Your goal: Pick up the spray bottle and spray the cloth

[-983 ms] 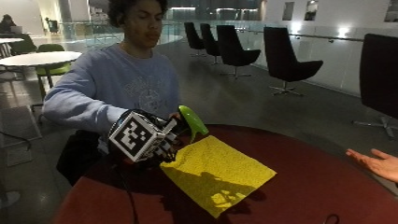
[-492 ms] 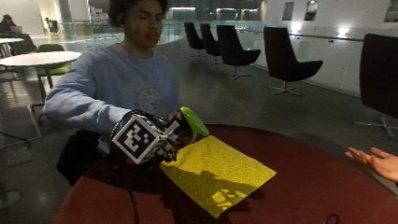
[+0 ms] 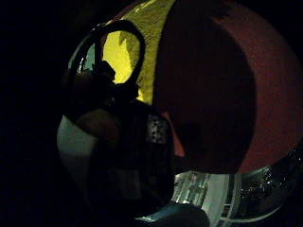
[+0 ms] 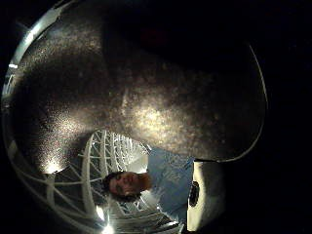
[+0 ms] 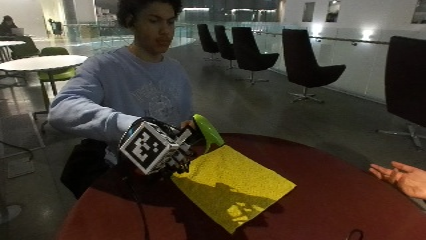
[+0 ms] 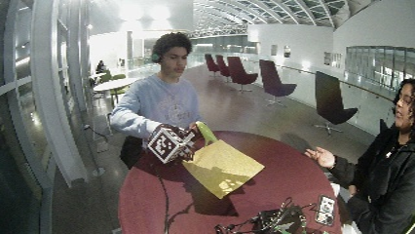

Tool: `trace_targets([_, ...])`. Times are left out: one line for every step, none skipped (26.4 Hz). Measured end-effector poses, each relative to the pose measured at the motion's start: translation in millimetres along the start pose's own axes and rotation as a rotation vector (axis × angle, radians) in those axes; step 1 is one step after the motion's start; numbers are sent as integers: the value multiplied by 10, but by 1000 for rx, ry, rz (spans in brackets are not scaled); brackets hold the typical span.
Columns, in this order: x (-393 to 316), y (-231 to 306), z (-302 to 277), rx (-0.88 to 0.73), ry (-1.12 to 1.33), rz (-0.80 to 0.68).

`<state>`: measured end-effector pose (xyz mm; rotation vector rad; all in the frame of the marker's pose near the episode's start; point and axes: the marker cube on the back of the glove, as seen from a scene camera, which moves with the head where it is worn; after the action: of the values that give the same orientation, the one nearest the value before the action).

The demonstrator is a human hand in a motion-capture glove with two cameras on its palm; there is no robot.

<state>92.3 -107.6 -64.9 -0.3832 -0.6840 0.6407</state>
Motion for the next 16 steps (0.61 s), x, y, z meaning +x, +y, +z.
trace_targets([-2,3,1,-2,-3,1])
trace_targets([-2,5,3,-2,-4,2])
trace_targets([-1,5,4,-2,-5,3])
trace_targets([0,6,7,-1,-5,3])
trace_targets([1,7,9,-1,-5,4])
trace_targets([2,11,12,-1,-4,5])
trace_targets([4,15,13,-2,-2,5])
trace_targets([5,18,12,-3,0,6])
trace_targets([5,18,10,-2,1,7])
trace_targets([5,16,8,0,2,7])
trace_targets([4,15,8,1,3,7])
trace_targets([4,15,10,1,3,8])
trace_targets([2,19,13,-2,3,10])
trace_targets([-1,23,15,-5,2,13])
trace_targets([-5,24,15,-7,1,15])
trace_targets([-6,22,12,-7,1,16])
